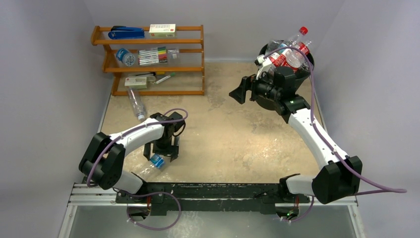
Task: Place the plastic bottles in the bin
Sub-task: Pick up the plastic bottle at the center of the board.
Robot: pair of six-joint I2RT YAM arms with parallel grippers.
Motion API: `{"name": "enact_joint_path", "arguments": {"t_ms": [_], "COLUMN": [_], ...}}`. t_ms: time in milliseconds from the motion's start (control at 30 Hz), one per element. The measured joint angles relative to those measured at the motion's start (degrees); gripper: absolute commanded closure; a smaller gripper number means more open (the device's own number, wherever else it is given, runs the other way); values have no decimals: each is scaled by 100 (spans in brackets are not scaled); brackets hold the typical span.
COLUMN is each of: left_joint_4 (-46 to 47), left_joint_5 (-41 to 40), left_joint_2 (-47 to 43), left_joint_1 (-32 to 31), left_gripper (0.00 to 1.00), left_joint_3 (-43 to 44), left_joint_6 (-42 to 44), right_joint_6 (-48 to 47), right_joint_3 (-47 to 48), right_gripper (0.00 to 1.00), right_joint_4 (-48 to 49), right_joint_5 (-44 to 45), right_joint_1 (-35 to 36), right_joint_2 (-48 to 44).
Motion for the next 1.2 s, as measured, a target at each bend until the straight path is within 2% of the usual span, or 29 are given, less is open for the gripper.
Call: {"name": "enact_joint_path", "arguments": {"t_ms": [133, 233, 267, 600, 1033, 1200], "left_joint_4": [57, 166, 210, 518, 2334, 3008], "left_joint_5": [-7, 22, 22, 192, 887, 1237], "left_joint_2": [0, 2, 0, 0, 98, 417], "left_joint_1": [-7, -28, -35, -42, -44, -44], "left_gripper": [30, 50, 54, 55, 53, 53], "left_joint_3": [-7, -7, -7, 238, 1187, 1567], "left_joint_6": [-28, -35, -48, -286, -769, -896], "right_joint_6": [0, 0, 0, -2, 214, 417], "right_joint_3": [-9, -9, -9, -9, 136, 494], "right_gripper": [0, 0, 0, 0, 0, 0], "right_joint_4": [7, 15, 17, -17, -553, -841], "right_joint_5": [2, 2, 2, 59, 688, 1163], "right_joint_1": [0, 0, 0, 0, 0, 0], "right_joint_2": [4, 11, 15, 155, 101, -363]}}
